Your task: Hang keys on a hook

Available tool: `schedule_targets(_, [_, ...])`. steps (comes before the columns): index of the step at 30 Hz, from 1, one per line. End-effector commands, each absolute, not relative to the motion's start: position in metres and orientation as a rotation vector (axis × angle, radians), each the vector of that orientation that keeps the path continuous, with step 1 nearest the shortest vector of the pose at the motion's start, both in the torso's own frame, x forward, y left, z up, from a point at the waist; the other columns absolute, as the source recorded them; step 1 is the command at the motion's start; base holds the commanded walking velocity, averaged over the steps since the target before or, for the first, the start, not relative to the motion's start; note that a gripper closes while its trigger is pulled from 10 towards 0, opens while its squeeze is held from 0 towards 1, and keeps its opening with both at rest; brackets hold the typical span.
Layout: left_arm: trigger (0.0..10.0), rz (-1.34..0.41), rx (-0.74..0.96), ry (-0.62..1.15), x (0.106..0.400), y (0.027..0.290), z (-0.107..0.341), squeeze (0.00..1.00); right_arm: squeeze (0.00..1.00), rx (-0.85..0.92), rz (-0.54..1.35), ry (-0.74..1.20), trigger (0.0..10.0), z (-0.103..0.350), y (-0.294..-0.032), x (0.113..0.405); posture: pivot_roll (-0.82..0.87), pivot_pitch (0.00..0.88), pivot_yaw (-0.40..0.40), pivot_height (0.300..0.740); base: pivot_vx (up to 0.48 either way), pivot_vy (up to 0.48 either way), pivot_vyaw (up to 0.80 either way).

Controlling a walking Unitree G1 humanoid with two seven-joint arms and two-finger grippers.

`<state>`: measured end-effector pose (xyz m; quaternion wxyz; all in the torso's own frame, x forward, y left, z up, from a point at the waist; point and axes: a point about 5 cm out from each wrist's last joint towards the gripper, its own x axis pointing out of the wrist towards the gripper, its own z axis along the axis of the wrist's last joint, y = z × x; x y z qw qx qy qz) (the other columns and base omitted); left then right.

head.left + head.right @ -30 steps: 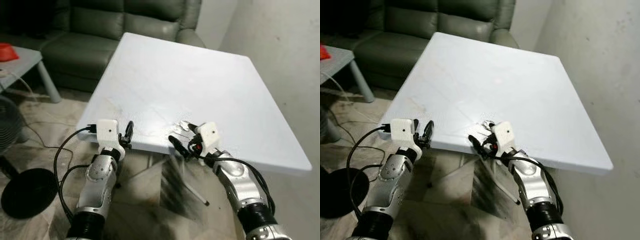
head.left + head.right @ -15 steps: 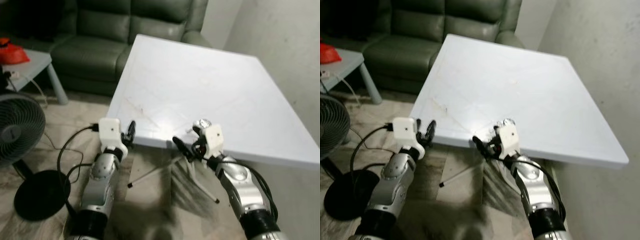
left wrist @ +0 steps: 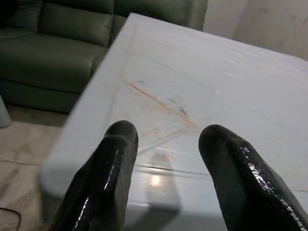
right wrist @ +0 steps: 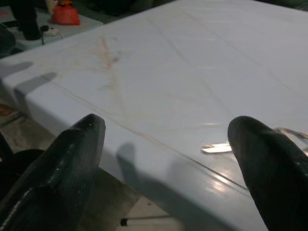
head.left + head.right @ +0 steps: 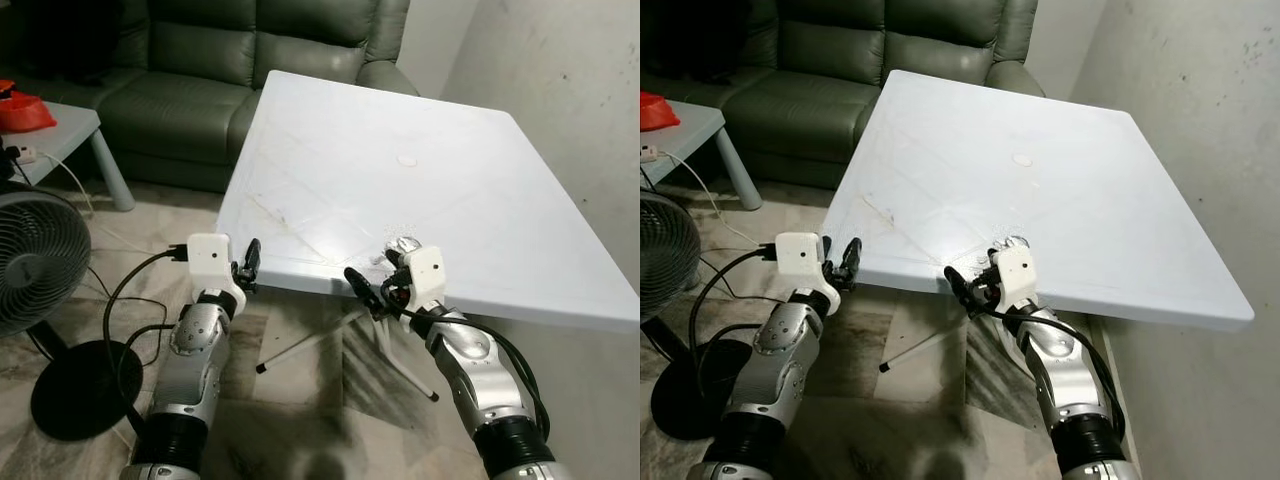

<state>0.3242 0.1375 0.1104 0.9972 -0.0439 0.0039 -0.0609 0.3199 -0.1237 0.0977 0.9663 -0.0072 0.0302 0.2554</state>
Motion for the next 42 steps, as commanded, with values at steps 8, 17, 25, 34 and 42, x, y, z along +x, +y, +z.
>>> schedule_targets(8, [10.0, -0.145, -0.093, 0.01, 0.327, 0.134, 0.113, 0.0, 0.0, -0.022, 0.5, 0.045, 10.0, 0.102, -0.129, 0.32, 0.11, 0.024, -0.132, 0.74, 0.396, 0.0, 0.0])
schedule_targets(17, [10.0, -0.138, -0.072, -0.018, 0.327, 0.131, 0.116, 0.0, 0.0, -0.028, 0.5, 0.047, 10.0, 0.102, -0.13, 0.32, 0.11, 0.025, -0.134, 0.74, 0.038, 0.0, 0.0])
schedule_targets(25, [10.0, -0.136, -0.074, -0.025, 0.327, 0.131, 0.117, 0.0, 0.0, -0.043, 0.459, 0.063, 10.0, 0.102, -0.13, 0.322, 0.11, 0.026, -0.136, 0.74, 0.0, 0.0, 0.0])
schedule_targets(34, [10.0, -0.171, -0.079, -0.039, 0.324, 0.127, 0.119, 0.0, 0.0, -0.046, 0.412, 0.07, 10.0, 0.107, -0.121, 0.33, 0.11, 0.041, -0.137, 0.74, 0.0, 0.0, 0.0])
schedule_targets(42, [10.0, -0.233, -0.057, -0.046, 0.316, 0.12, 0.122, 0.0, 0.0, -0.034, 0.337, 0.042, 10.0, 0.119, -0.122, 0.34, 0.12, 0.127, -0.144, 0.74, 0.0, 0.0, 0.0])
